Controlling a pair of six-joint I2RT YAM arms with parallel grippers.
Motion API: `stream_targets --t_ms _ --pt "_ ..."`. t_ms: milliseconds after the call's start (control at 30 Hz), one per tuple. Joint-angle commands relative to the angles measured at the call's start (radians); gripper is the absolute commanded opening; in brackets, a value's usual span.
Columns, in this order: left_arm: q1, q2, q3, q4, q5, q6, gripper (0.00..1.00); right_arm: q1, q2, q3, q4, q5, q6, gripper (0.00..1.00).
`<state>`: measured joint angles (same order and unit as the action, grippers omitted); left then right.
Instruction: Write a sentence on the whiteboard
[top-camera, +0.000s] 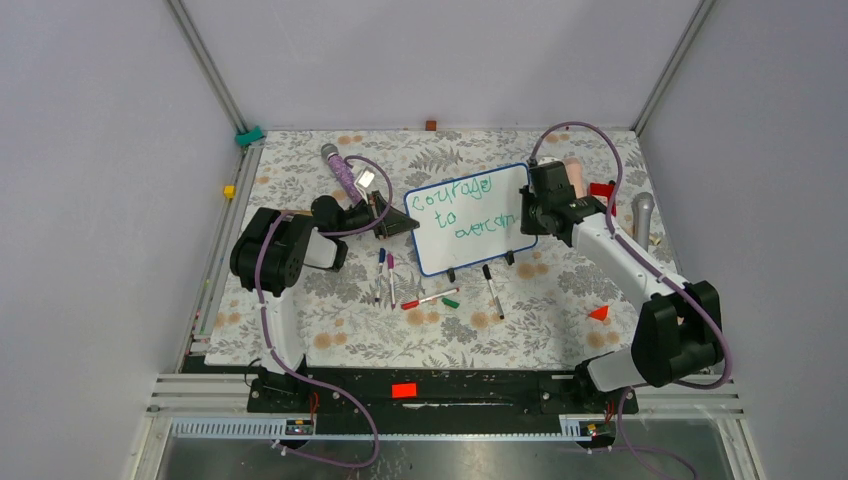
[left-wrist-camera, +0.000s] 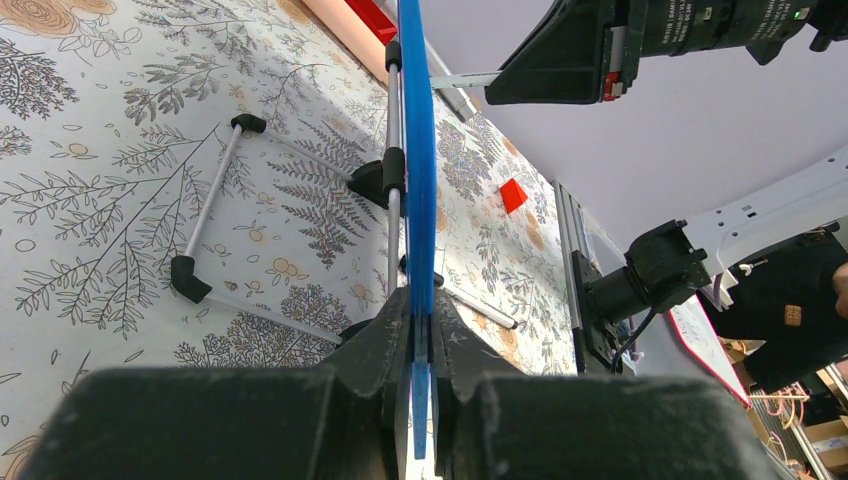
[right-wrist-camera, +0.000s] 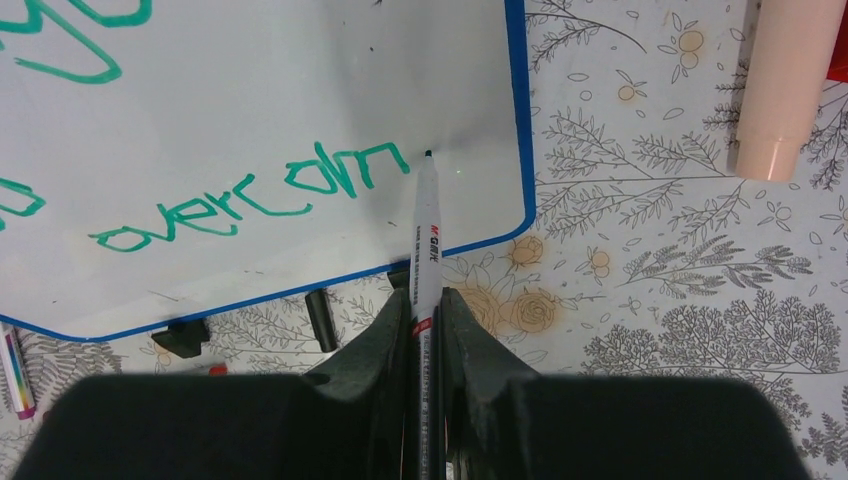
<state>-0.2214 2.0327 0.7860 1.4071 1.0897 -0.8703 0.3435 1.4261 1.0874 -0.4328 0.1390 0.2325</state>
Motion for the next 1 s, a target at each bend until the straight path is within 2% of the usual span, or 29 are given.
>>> stream_targets --t_ms 0,533,967 --pt "-0.009 0.007 0.033 0.055 0.037 -0.01 0.0 -0.008 0.025 0.069 0.021 0.0 -0.003 0.0" --pt "-0.005 0.003 0.018 0.056 0.05 -0.002 0.0 -0.032 0.064 0.11 -0.027 0.061 -0.001 0.0" --pt "-0.001 0.005 0.019 0.055 0.058 -0.002 0.0 -0.035 0.067 0.143 -0.006 -0.003 0.001 0.0"
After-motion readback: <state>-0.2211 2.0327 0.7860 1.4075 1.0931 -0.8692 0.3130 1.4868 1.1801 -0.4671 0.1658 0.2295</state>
